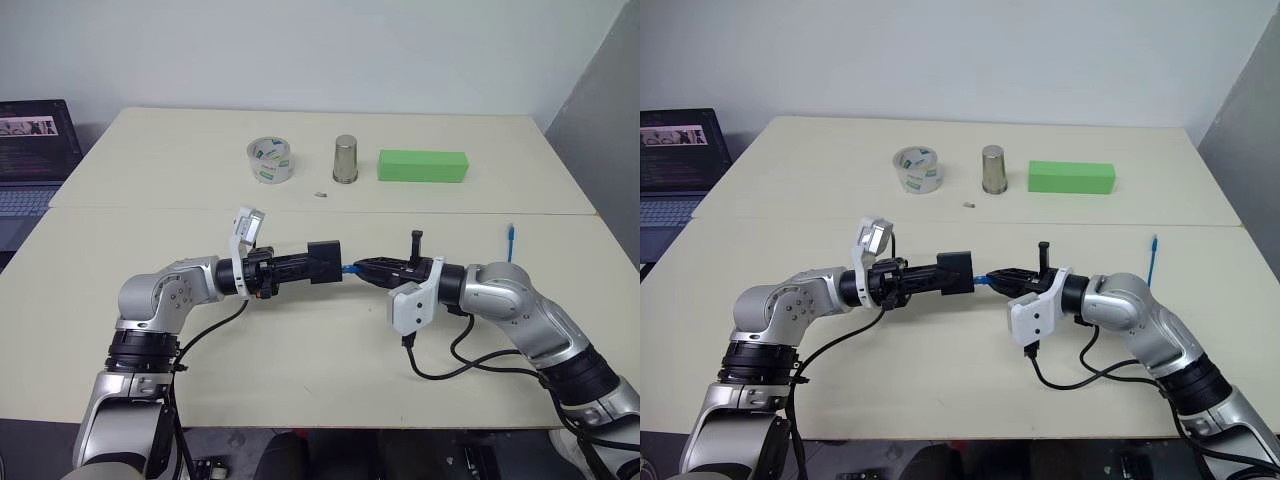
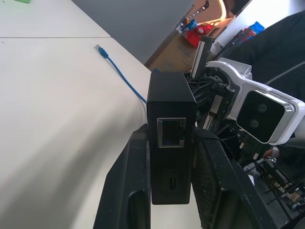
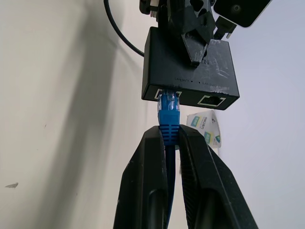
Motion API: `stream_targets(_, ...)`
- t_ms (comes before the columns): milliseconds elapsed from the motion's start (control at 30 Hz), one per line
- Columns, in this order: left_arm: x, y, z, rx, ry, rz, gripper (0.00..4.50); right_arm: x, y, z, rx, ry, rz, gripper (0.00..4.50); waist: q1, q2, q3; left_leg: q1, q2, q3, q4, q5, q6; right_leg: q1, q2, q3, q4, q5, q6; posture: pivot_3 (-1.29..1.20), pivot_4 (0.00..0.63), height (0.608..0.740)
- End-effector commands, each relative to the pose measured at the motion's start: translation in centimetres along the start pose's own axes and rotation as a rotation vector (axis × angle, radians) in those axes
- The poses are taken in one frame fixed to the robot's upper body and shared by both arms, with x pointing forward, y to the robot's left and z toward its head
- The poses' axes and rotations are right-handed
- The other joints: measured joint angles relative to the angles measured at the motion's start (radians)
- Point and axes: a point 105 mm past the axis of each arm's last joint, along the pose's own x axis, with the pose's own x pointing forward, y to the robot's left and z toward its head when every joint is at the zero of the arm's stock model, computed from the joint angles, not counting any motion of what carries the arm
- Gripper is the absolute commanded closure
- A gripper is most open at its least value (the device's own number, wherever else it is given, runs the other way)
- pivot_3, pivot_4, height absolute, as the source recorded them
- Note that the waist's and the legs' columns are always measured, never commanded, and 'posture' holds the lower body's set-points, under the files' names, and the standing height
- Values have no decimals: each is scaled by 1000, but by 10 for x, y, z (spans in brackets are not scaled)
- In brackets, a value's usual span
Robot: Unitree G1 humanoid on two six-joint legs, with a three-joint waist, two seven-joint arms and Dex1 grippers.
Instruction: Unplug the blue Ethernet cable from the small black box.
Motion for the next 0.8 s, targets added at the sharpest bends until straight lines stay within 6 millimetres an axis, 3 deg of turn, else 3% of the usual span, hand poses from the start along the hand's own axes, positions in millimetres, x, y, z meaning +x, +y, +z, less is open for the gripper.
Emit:
stream_targets(33,1,-7,9,52,5,-36,3719,-4,-7,16,-18,-62,-14,4391,0,0,0,0,0,0,0,0,0,0,0,0,0,0,0,0,150,740)
stream_targets(67,1,-8,9,57,12,-40,3719,-4,-7,17,-5,-66,-10,4391,0,0,0,0,0,0,0,0,0,0,0,0,0,0,0,0,150,740)
stream_targets(100,2,-8,8,64,20,-44,3719,-6,-7,18,25,-67,2,3684,0,0,0,0,0,0,0,0,0,0,0,0,0,0,0,0,150,740)
stream_targets(233,4,-11,8,96,57,-70,3719,-15,-10,23,189,-65,51,2889,1,0,0,0,0,0,0,0,0,0,0,0,0,0,0,0,150,740)
stream_targets(333,5,-12,7,121,85,-90,3719,-24,-9,31,415,-73,84,2230,3,0,0,0,0,-1,0,0,0,1,0,0,0,0,0,0,150,740)
stream_targets(500,13,-20,8,185,134,-152,3719,-32,-19,43,894,-128,41,2192,3,0,0,0,0,-2,0,0,0,2,0,-1,-1,0,0,0,150,740)
stream_targets(800,22,-38,15,260,160,-239,3719,-29,-14,32,1329,-150,21,2192,2,0,0,0,-1,-2,0,0,0,2,0,-1,-1,0,0,0,150,740)
